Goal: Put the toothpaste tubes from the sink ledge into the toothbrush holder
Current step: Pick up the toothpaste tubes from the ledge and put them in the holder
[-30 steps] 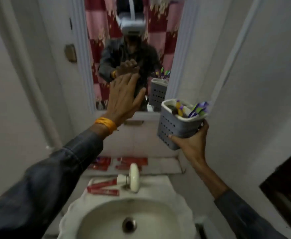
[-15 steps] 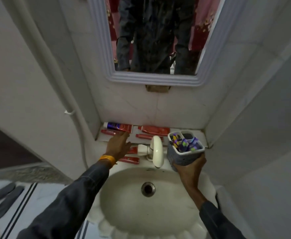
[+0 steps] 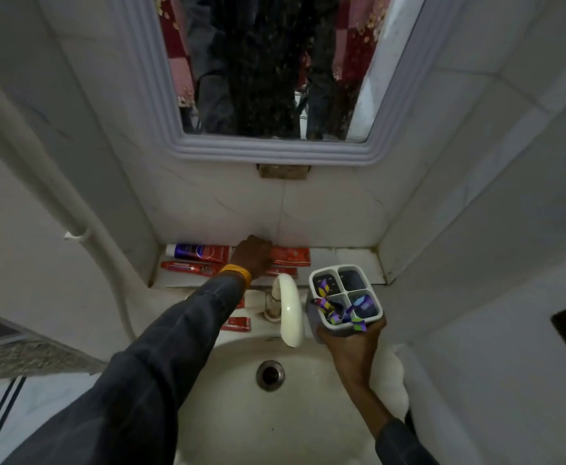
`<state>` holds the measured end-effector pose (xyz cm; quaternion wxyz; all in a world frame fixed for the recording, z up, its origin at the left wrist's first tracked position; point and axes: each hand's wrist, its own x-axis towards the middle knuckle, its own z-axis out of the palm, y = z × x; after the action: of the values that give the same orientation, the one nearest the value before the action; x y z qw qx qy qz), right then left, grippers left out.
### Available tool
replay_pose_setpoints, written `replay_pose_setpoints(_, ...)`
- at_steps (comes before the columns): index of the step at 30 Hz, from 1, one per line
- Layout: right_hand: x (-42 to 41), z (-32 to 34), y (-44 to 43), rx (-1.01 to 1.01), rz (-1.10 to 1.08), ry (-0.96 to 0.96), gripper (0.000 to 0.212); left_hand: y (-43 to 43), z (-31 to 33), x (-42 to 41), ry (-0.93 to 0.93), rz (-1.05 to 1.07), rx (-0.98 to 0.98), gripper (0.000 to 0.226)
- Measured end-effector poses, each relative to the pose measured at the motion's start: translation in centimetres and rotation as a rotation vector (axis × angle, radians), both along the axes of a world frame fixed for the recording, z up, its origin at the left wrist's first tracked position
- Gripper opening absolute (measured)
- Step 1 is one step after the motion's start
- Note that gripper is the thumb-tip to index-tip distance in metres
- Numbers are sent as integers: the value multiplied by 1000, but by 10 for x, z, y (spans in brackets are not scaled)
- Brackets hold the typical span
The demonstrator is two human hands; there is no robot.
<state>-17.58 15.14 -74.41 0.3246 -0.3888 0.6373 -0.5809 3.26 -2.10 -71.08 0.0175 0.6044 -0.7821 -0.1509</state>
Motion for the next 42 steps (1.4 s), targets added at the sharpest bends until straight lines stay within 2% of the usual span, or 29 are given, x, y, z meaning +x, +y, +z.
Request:
replay_pose_setpoints(5, -10, -19, -1, 39, -1, 64, 114, -15, -7, -22, -198, -47, -75, 28)
replay_pose_setpoints(10, -8, -21, -3, 30, -18, 51, 115, -14, -6, -26, -162, -39, -144, 24)
replay_pose_setpoints(14, -8, -25, 0, 16, -24, 13, 114, -16, 22, -22, 98, -2, -292, 17)
replay_pose_setpoints(16, -8, -27, 0, 9, -28, 18, 114, -9, 49, -23, 285, 66, -328, 13)
replay_pose_setpoints(19, -7, -27, -1, 12, -38, 28, 115, 15, 89, -28, 703, 156, -224, 15)
replay_pose_setpoints(20, -7, -27, -1, 10, -41, 25, 115, 22, 97, -29, 789, 155, -178, 16)
replay_pose_setpoints(22, -8, -28, -1, 16, -45, 21, 116, 37, 102, -33, 846, 110, -45, 19)
replay_pose_setpoints(24, -10, -28, -1, 17, -36, 18, 116, 47, 96, -41, 800, 36, 65, 23)
replay_pose_setpoints(29, -11, -27, -5, 8, -19, 40, 114, 51, 83, -57, 500, -175, 97, 19)
replay_pose_setpoints(32, -11, -28, -4, 24, -20, 102, 112, 46, 84, -60, 376, -241, 187, 12)
replay_pose_setpoints(34, -12, -30, -3, 23, -19, 114, 114, 44, 83, -61, 349, -288, 259, 13)
replay_pose_setpoints(37, -10, -26, -4, 19, -8, 105, 118, 43, 81, -61, 302, -305, 250, 17)
replay_pose_setpoints(42, -12, -29, -5, 23, 9, 86, 117, 36, 72, -24, 418, -98, 164, 19)
